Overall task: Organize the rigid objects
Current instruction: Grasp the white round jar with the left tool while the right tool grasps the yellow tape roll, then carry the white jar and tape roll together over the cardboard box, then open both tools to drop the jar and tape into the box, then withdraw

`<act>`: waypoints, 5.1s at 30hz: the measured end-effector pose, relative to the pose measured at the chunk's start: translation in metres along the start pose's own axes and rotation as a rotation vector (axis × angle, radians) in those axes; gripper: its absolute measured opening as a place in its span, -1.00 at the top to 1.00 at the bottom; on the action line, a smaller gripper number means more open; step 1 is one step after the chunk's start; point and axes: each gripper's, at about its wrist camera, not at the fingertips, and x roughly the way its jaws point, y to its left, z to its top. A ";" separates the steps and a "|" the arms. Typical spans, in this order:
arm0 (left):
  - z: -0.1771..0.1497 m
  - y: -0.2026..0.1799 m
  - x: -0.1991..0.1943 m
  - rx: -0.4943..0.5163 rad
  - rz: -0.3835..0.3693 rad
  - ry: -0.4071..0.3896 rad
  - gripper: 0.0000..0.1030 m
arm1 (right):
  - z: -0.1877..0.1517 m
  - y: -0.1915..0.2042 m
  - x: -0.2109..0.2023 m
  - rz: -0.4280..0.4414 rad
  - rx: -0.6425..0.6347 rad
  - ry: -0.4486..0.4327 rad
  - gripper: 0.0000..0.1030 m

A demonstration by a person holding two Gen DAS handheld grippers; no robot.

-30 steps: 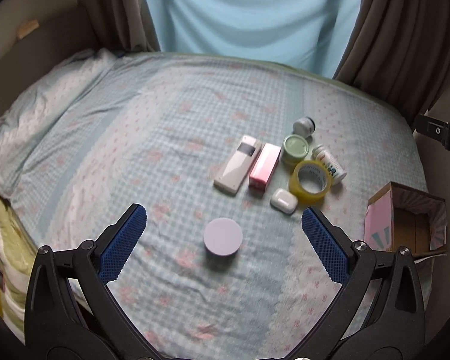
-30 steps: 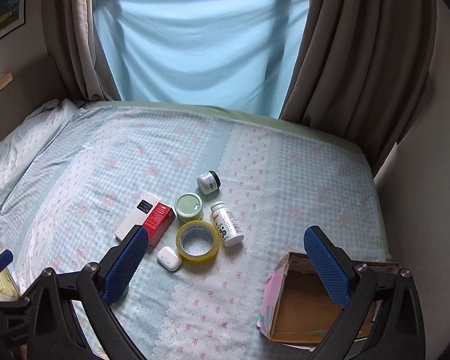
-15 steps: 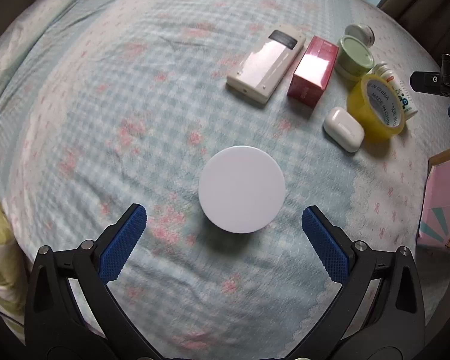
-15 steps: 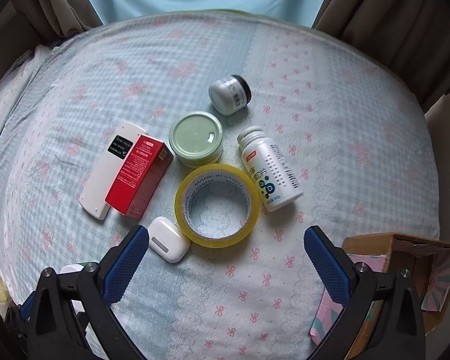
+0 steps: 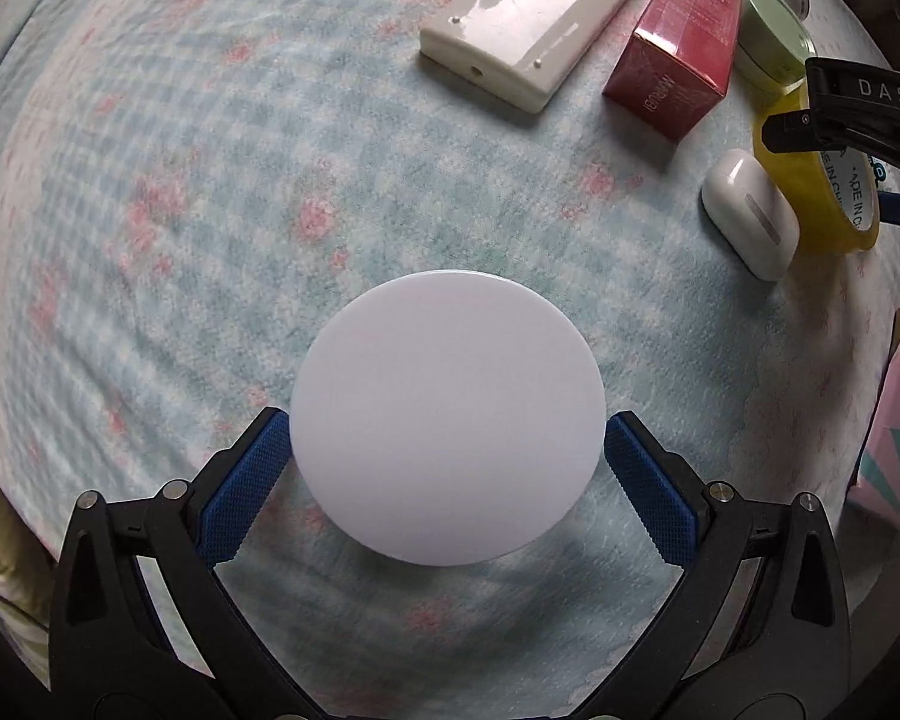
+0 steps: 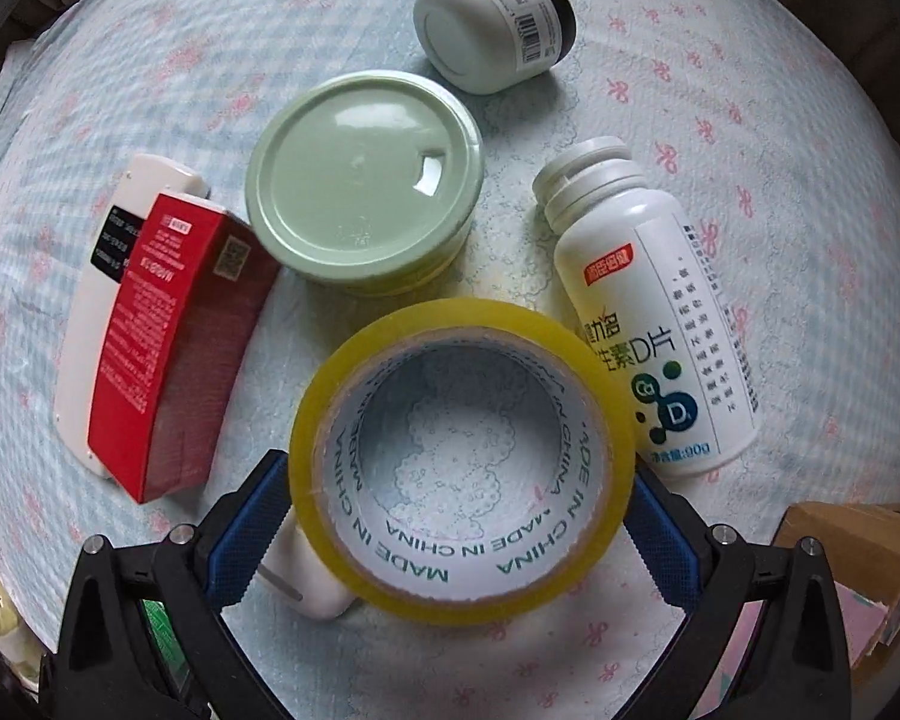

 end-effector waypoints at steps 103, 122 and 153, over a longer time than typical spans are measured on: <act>-0.087 -0.465 -0.060 0.894 -0.021 0.022 -0.32 | -0.195 -0.422 -0.093 0.190 0.666 -0.018 -0.86; -0.124 -0.460 -0.056 1.013 0.010 -0.067 -1.00 | -0.198 -0.401 -0.049 0.213 0.702 0.023 -0.87; -0.123 -0.382 -0.232 0.909 -0.191 -0.240 -1.00 | -0.253 -0.350 -0.215 0.046 0.611 -0.161 -1.00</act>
